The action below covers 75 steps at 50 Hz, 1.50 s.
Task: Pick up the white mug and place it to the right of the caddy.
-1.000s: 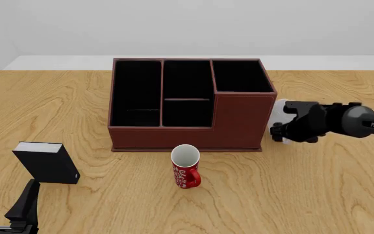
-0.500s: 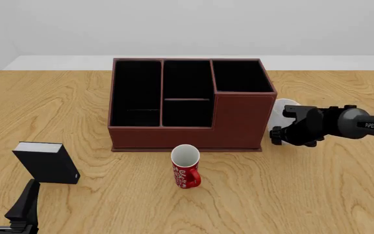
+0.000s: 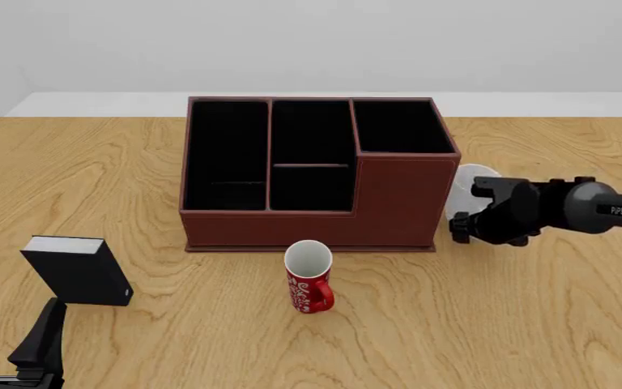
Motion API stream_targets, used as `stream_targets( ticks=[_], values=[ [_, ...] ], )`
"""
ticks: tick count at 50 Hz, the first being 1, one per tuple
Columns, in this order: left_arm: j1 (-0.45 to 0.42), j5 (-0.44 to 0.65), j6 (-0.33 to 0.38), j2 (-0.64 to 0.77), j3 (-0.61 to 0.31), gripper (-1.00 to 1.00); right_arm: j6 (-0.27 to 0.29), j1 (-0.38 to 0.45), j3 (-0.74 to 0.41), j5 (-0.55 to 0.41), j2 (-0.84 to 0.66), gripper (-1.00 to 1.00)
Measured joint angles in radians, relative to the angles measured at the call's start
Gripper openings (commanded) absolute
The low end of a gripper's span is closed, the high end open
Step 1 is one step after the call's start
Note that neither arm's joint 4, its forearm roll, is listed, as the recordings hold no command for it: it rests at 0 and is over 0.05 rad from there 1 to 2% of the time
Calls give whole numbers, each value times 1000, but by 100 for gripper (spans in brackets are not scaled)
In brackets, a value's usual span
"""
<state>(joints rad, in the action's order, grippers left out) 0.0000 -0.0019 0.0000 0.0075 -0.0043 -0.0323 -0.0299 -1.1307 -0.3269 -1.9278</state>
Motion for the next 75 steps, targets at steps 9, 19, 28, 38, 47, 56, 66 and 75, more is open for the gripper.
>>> stream_targets(
  ticks=[9,19,28,38,47,56,66,75],
  values=[
    [0,0,0,0,0,100,-3,2,12,9,3,100],
    [0,0,0,0,0,100,-7,5,22,17,8,100],
    [0,0,0,0,0,100,-15,8,36,27,15,100],
    [0,0,0,0,0,100,-15,12,60,36,44,100],
    [0,0,0,0,0,100,-7,12,79,37,81,100],
    [0,0,0,0,0,100,-4,9,96,42,103,100],
    [0,0,0,0,0,100,-5,5,118,52,126,100],
    [0,0,0,0,0,100,-10,9,141,60,166,100]
  ],
)
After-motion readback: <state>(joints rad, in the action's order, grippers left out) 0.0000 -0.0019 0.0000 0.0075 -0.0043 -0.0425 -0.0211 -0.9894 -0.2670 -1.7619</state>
